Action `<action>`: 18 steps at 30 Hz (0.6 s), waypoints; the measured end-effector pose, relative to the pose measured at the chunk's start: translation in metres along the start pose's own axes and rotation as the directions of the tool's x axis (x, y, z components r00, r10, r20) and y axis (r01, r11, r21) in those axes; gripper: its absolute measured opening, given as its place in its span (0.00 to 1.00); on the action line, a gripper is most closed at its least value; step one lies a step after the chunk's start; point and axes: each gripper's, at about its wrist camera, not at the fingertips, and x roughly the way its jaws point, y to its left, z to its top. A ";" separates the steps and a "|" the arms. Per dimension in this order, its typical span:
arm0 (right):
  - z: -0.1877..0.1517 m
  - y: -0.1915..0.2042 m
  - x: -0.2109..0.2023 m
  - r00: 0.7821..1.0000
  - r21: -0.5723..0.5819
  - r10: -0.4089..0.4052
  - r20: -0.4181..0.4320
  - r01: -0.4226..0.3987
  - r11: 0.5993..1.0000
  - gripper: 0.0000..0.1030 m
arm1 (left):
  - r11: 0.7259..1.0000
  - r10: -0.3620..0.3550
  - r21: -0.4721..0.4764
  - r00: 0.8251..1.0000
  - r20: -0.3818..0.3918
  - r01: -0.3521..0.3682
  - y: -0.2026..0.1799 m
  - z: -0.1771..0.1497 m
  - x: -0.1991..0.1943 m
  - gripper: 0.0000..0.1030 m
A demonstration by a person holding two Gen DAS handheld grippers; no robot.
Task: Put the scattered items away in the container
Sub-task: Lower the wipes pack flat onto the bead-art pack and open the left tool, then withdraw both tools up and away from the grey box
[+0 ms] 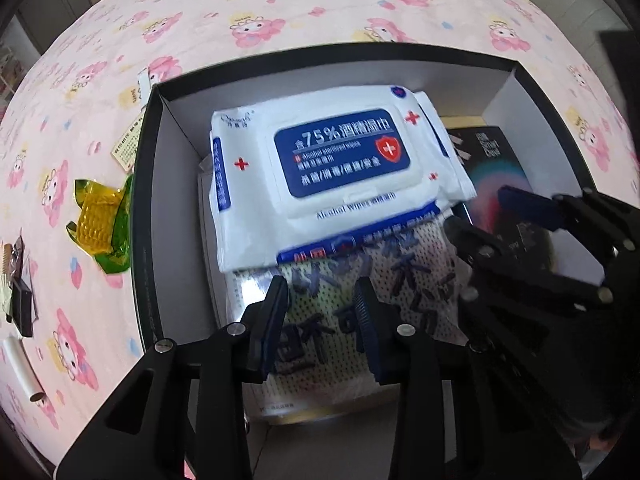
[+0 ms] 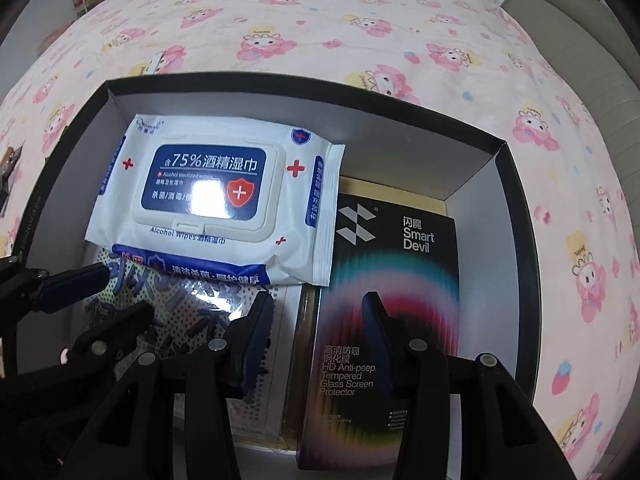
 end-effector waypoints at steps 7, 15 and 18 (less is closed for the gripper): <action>0.016 0.000 0.008 1.000 0.008 0.019 -0.002 -0.019 1.000 0.41 | 1.000 0.003 -0.008 0.999 -0.037 -0.003 0.007 0.011 0.013 0.30; 0.025 -0.004 0.015 0.999 0.029 0.045 -0.014 -0.045 0.999 0.41 | 0.998 -0.031 -0.058 0.998 -0.058 0.028 0.013 0.017 0.014 0.30; 0.024 -0.005 0.015 0.999 0.034 0.049 -0.012 -0.049 0.998 0.41 | 0.997 -0.036 -0.072 0.998 -0.054 0.032 0.014 0.016 0.012 0.30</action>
